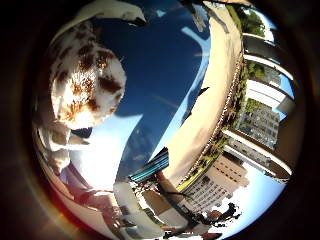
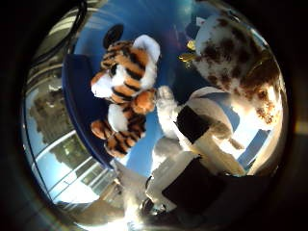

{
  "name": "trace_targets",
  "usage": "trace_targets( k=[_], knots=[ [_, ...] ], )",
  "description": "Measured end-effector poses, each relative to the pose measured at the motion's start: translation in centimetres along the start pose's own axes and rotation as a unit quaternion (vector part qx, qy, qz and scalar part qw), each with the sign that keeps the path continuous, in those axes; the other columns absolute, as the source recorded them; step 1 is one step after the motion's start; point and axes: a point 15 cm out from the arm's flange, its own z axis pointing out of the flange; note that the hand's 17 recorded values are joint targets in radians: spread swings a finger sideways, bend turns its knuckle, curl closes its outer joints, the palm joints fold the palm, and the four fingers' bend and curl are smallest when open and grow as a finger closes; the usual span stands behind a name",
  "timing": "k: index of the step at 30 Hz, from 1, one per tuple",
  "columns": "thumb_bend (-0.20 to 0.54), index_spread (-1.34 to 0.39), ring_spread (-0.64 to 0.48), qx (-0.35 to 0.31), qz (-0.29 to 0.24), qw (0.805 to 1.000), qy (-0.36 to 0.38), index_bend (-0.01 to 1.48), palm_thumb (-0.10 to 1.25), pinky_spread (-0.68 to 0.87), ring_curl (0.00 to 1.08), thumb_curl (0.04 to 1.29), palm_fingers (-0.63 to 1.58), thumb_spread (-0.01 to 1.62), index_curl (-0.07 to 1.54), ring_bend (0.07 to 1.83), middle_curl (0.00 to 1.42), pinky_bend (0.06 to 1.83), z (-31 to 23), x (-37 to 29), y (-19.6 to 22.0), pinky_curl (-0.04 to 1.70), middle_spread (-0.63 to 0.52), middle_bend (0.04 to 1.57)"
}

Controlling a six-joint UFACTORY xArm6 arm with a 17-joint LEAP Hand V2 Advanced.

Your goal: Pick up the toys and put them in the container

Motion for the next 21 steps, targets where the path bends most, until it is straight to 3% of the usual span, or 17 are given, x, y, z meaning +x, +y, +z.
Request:
trace_targets(
  k=[6,11,17,21],
  knots=[
    [-0.011,0.05,0.3,-0.044,-0.005,0.999,0.005,0.08,0.62,0.51,0.36,0.37,0.32,1.14,0.15,0.63,0.38,1.0,4.0,-0.1,0.1,0.34,0.09,0.2],
    [-0.013,0.02,0.21,-0.058,-0.009,0.998,0.008,0.07,0.69,0.43,0.43,0.39,0.51,1.12,0.1,0.85,0.43,1.18,4.9,-0.2,0.5,0.41,0.0,0.32],
    [-0.011,-0.16,0.08,-0.058,-0.014,0.998,0.009,0.13,0.8,0.34,0.61,0.45,0.71,1.08,-0.01,1.31,0.65,1.21,4.7,-0.5,0.6,0.52,-0.12,0.75],
    [-0.008,-0.28,0.01,-0.047,-0.022,0.999,0.009,0.22,0.87,0.29,0.68,0.48,0.81,1.06,-0.04,1.43,0.79,1.33,3.8,-0.9,0.6,0.6,-0.19,0.96]
  ],
)
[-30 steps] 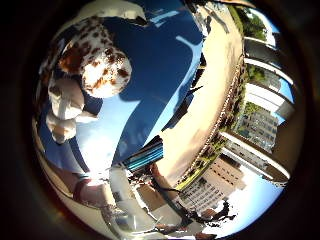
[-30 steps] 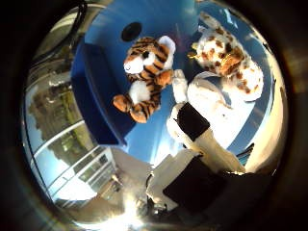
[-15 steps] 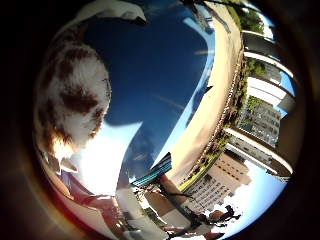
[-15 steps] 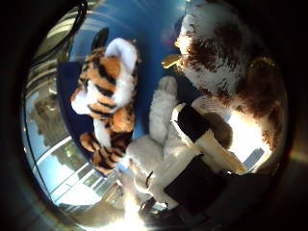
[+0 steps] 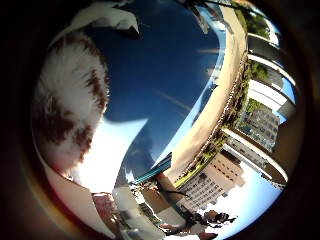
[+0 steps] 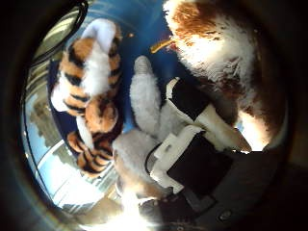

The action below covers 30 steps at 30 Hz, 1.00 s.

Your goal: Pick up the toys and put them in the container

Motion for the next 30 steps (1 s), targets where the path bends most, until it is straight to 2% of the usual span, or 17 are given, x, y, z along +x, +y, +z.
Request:
trace_targets(
  k=[5,10,15,21,30],
  knots=[
    [-0.005,-0.44,-0.05,0.016,-0.006,1.0,0.0,0.39,0.97,0.23,0.72,0.54,0.93,1.03,-0.02,1.43,0.91,1.5,-1.2,-0.1,0.0,0.7,-0.23,1.07],
    [-0.009,-0.58,-0.08,0.041,-0.011,0.999,-0.003,0.52,1.01,0.19,0.75,0.59,0.9,1.06,-0.02,1.45,1.0,1.54,-3.5,0.1,0.4,0.77,-0.25,1.11],
    [-0.015,-0.69,-0.09,0.079,-0.021,0.997,-0.006,0.58,1.01,0.17,0.76,0.62,0.88,1.08,-0.03,1.48,1.06,1.56,-7.5,0.2,1.6,0.79,-0.26,1.14],
    [-0.014,-0.84,-0.1,0.08,-0.031,0.996,-0.009,0.67,0.98,0.15,0.78,0.65,0.86,1.14,-0.02,1.51,1.13,1.57,-11.8,-0.3,5.7,0.82,-0.27,1.15],
    [-0.012,-0.98,-0.1,0.149,-0.112,0.982,-0.023,0.73,0.98,0.14,0.78,0.67,0.84,1.16,-0.02,1.53,1.18,1.58,-23.7,-7.8,11.0,0.84,-0.28,1.16]
  ],
)
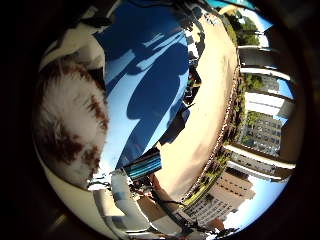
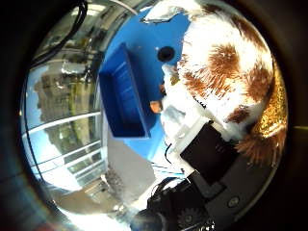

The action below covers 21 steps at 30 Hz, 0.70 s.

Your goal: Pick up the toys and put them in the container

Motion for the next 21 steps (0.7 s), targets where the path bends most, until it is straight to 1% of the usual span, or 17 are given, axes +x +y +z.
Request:
trace_targets(
  k=[3,6,9,11,13,16,21],
  knots=[
    [-0.012,-1.02,-0.1,0.023,-0.039,0.999,-0.015,0.75,0.99,0.13,0.78,0.68,0.84,1.17,-0.02,1.53,1.19,1.58,-3.6,-4.3,0.3,0.85,-0.28,1.15],
    [-0.012,-1.05,-0.1,0.046,-0.072,0.996,-0.027,0.76,0.99,0.13,0.78,0.69,0.84,1.16,-0.02,1.54,1.2,1.58,-6.0,-8.9,0.6,0.85,-0.28,1.15],
    [-0.014,-1.08,-0.1,0.054,-0.094,0.994,-0.032,0.76,1.0,0.13,0.77,0.69,0.84,1.16,-0.02,1.54,1.2,1.58,-6.4,-13.2,1.0,0.85,-0.28,1.15],
    [-0.013,-1.1,-0.1,0.073,-0.102,0.991,-0.039,0.77,1.0,0.13,0.77,0.7,0.84,1.16,-0.02,1.55,1.21,1.58,-6.6,-15.7,0.5,0.86,-0.28,1.15],
    [-0.013,-1.12,-0.1,0.087,-0.114,0.989,-0.045,0.77,1.01,0.13,0.77,0.7,0.84,1.15,-0.02,1.55,1.21,1.57,-6.1,-18.5,-0.2,0.86,-0.28,1.15],
    [-0.014,-1.14,-0.1,0.085,-0.126,0.987,-0.049,0.76,1.01,0.13,0.77,0.71,0.85,1.14,-0.02,1.55,1.22,1.57,-4.2,-22.0,-0.7,0.86,-0.28,1.15],
    [-0.018,-1.16,-0.1,0.059,-0.137,0.988,-0.042,0.76,1.01,0.13,0.76,0.72,0.85,1.13,-0.03,1.55,1.22,1.56,1.1,-26.1,-2.1,0.86,-0.28,1.15]
  ],
)
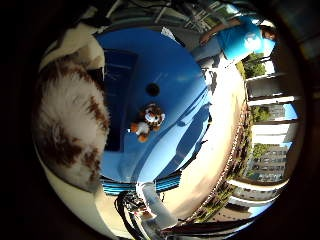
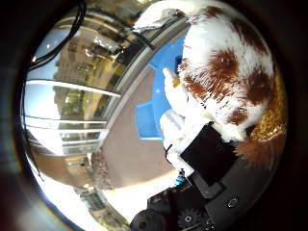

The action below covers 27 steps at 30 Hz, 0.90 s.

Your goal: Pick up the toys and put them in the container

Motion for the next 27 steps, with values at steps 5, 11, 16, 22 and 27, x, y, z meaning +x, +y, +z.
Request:
trace_targets(
  k=[5,11,16,22,27],
  knots=[
    [-0.028,-1.2,-0.1,-0.04,-0.002,0.999,0.01,0.77,0.94,0.13,0.76,0.71,0.86,1.13,-0.02,1.54,1.22,1.55,6.2,-0.8,-0.8,0.87,-0.28,1.14],
    [-0.056,-0.93,-0.01,-0.063,0.013,0.998,0.022,0.82,0.8,0.2,0.67,0.63,0.69,1.15,0.01,1.31,1.1,1.43,8.4,1.2,-1.0,0.82,-0.25,0.92],
    [-0.047,-0.54,0.19,-0.072,-0.013,0.997,0.019,0.7,0.7,0.32,0.48,0.56,-0.26,1.14,0.06,0.79,0.79,1.18,9.0,2.4,-1.2,0.71,-0.08,0.33],
    [-0.033,-0.45,0.28,-0.048,-0.054,0.997,0.008,0.47,0.69,0.41,0.33,0.52,-0.17,1.13,0.08,0.57,0.58,0.96,7.4,3.4,-2.1,0.55,0.03,0.13],
    [-0.03,-0.43,0.3,-0.022,-0.059,0.998,0.006,0.34,0.68,0.46,0.3,0.49,-0.11,1.12,0.11,0.49,0.46,0.89,3.8,4.9,-2.1,0.48,0.07,0.12]
  ],
)
